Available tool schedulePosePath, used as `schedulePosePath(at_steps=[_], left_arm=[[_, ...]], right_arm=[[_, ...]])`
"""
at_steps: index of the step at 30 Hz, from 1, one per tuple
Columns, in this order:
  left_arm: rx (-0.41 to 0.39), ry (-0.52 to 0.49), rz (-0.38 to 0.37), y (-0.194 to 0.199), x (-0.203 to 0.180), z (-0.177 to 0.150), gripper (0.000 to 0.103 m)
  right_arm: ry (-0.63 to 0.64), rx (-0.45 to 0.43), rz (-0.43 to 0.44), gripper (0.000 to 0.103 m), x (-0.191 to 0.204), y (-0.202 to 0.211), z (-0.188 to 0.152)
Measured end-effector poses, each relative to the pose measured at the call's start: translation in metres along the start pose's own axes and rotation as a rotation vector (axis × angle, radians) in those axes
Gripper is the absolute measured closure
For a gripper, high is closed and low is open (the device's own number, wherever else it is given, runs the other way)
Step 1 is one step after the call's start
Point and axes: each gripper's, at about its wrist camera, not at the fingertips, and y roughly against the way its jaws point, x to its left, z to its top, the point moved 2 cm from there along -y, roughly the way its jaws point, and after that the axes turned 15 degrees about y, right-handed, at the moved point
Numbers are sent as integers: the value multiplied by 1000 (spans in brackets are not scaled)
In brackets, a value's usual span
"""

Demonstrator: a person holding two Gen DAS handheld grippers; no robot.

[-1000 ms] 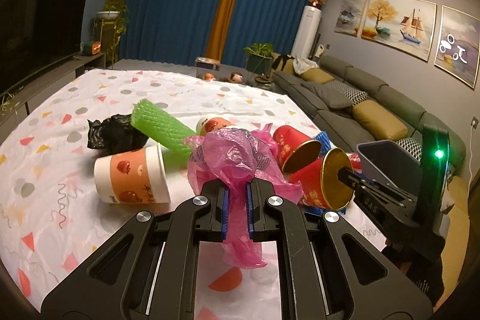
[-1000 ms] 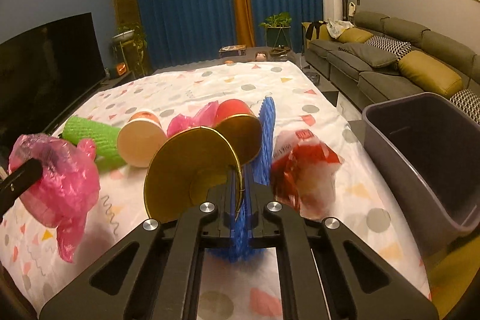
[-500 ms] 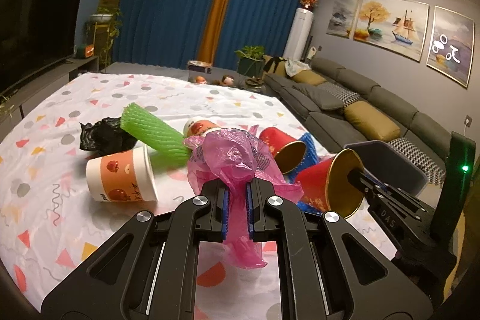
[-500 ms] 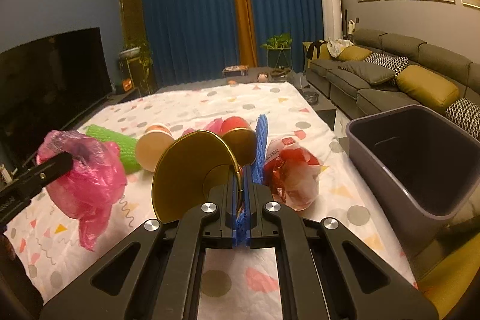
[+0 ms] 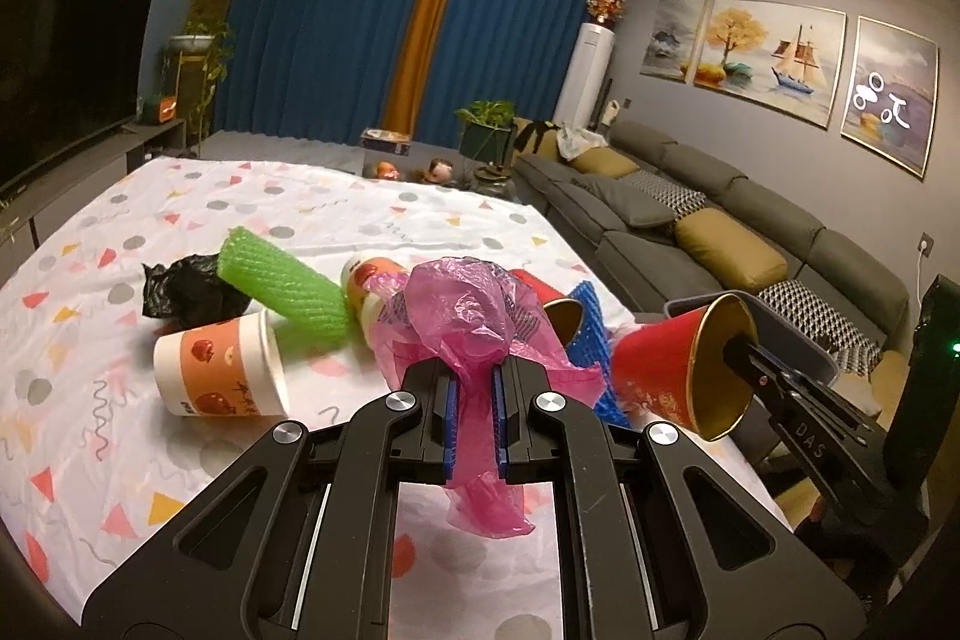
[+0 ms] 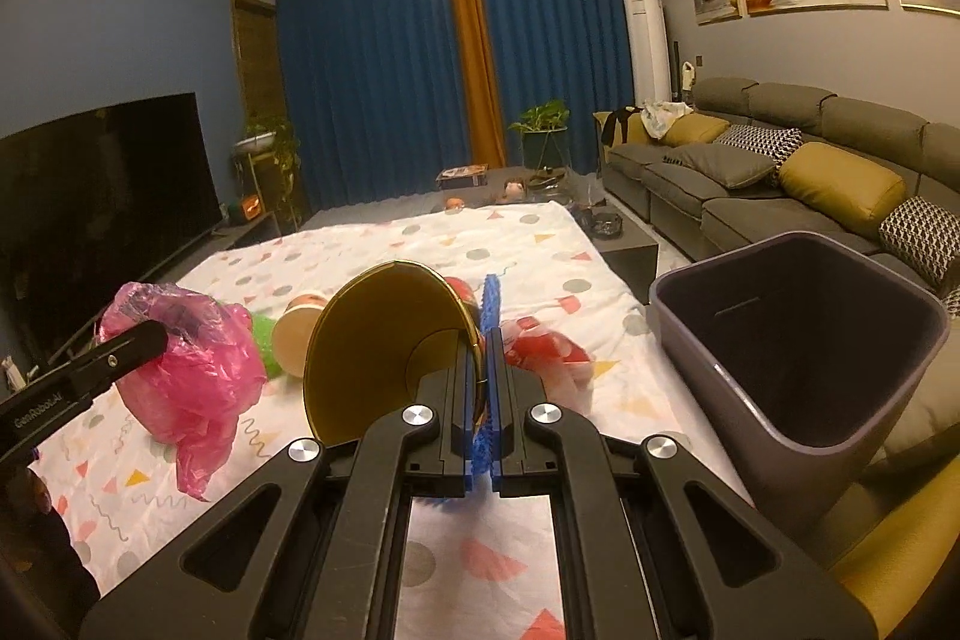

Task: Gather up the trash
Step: 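Carry the pink bag and red cup with both tools over the grey bin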

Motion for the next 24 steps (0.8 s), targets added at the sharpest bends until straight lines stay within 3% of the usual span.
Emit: schedulePosePath(at_steps=[24], left_arm=[[45,-74,-126,-33,-75,-1,95]], right_arm=[[-46,-58,-92,98,-53,26,6]])
